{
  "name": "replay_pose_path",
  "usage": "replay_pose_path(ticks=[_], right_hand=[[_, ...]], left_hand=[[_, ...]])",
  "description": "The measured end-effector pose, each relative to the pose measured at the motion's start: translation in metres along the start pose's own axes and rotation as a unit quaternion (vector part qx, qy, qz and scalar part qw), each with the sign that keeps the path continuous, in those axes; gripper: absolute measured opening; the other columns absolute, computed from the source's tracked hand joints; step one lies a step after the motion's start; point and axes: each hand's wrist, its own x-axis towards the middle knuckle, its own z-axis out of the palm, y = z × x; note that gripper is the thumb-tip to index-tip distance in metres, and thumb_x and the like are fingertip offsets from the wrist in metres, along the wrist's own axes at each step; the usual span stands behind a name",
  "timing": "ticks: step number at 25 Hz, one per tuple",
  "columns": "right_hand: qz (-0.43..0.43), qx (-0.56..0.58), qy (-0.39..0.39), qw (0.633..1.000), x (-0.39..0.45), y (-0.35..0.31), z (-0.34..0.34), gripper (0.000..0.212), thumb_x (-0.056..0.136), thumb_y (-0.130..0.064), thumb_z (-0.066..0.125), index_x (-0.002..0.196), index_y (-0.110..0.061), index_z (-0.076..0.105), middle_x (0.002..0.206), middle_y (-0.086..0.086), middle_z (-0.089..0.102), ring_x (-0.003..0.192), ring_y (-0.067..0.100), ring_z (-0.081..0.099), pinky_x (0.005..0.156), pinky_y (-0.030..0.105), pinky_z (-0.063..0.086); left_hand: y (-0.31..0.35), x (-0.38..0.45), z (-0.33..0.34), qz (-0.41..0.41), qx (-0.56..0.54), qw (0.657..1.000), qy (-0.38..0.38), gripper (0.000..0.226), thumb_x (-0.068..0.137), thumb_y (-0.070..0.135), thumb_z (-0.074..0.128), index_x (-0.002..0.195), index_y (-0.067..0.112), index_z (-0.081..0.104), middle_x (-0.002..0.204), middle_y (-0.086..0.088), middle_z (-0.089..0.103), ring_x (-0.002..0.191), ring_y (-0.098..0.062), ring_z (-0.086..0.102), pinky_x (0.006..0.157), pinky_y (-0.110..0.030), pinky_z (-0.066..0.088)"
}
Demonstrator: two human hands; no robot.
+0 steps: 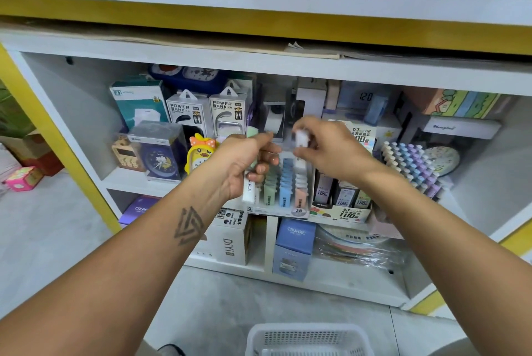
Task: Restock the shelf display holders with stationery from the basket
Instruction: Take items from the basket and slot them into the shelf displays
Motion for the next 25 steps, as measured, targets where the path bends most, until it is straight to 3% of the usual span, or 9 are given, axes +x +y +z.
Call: replay_pose_path(ticks=[2,5,7,9,12,16,20,25], right_hand=[[0.074,0.071,0.008,0.995,0.000,0.006,-0.007,0.026,0.089,-0.023,0.074,0.104,-0.033,0.056,0.092,-0.012,0.059,0.065,0.006,0.065,0.060,0.029,0.055],[0.079,0.103,0.013,0.991,0.000,0.011,-0.010,0.012,0.094,-0.014,0.068,0.097,-0.025,0.066,0.088,-0.001,0.069,0.063,0.006,0.071,0.073,0.038,0.062],[0.059,0.063,0.019,0.996,0.000,0.014,-0.011,0.010,0.095,-0.015,0.067,0.099,-0.022,0.073,0.085,-0.002,0.072,0.069,0.007,0.070,0.078,0.032,0.059],[0.034,-0.016,0.017,0.999,0.002,0.016,-0.011,0.015,0.096,-0.016,0.065,0.107,-0.018,0.075,0.094,-0.002,0.072,0.082,0.013,0.067,0.081,0.027,0.052],[-0.016,-0.117,-0.015,0.993,0.005,0.015,-0.006,0.028,0.096,-0.006,0.054,0.115,-0.017,0.071,0.107,0.006,0.069,0.100,0.027,0.063,0.087,0.037,0.052],[-0.022,-0.206,-0.032,0.978,0.002,0.009,0.009,0.017,0.093,-0.014,0.060,0.103,-0.024,0.069,0.095,0.003,0.070,0.091,0.030,0.063,0.072,0.034,0.048],[0.008,-0.180,-0.082,0.980,0.002,0.007,0.019,0.008,0.091,-0.014,0.063,0.092,-0.020,0.067,0.092,0.003,0.067,0.087,0.029,0.061,0.078,0.039,0.053],[0.010,-0.166,-0.082,0.983,0.002,0.009,0.023,0.010,0.089,-0.016,0.068,0.094,-0.025,0.070,0.093,-0.003,0.069,0.087,0.024,0.061,0.078,0.033,0.044]], left_hand=[[-0.001,0.000,-0.001,-0.001,0.032,0.999,0.023,0.025,0.098,0.024,0.058,0.087,0.002,0.062,0.055,-0.008,0.057,0.036,-0.012,0.033,0.035,-0.015,0.020],[-0.003,0.000,-0.001,-0.014,0.056,0.998,0.021,0.024,0.098,0.023,0.057,0.085,0.004,0.059,0.054,-0.007,0.057,0.037,-0.012,0.032,0.035,-0.014,0.020],[-0.003,0.001,0.000,-0.019,0.062,0.998,0.017,0.024,0.099,0.023,0.056,0.085,0.004,0.059,0.054,-0.006,0.057,0.037,-0.012,0.032,0.035,-0.014,0.020],[-0.004,0.002,0.001,-0.025,0.071,0.997,0.012,0.022,0.099,0.021,0.054,0.085,0.004,0.059,0.054,-0.006,0.057,0.037,-0.013,0.032,0.036,-0.014,0.020],[-0.007,0.001,0.004,-0.040,0.098,0.994,-0.005,0.017,0.097,0.017,0.052,0.086,0.005,0.057,0.055,-0.007,0.057,0.037,-0.013,0.033,0.037,-0.015,0.020],[-0.008,-0.003,0.007,-0.045,0.126,0.991,-0.021,0.008,0.092,0.007,0.051,0.085,0.005,0.053,0.055,-0.010,0.056,0.038,-0.015,0.034,0.037,-0.016,0.021],[-0.007,-0.004,0.005,-0.053,0.135,0.989,-0.019,0.009,0.092,0.009,0.049,0.087,0.005,0.055,0.054,-0.009,0.056,0.038,-0.015,0.035,0.037,-0.016,0.022],[-0.006,-0.002,0.003,-0.067,0.098,0.993,-0.016,0.019,0.093,0.014,0.042,0.092,0.003,0.058,0.057,-0.011,0.056,0.041,-0.017,0.037,0.037,-0.017,0.022]])
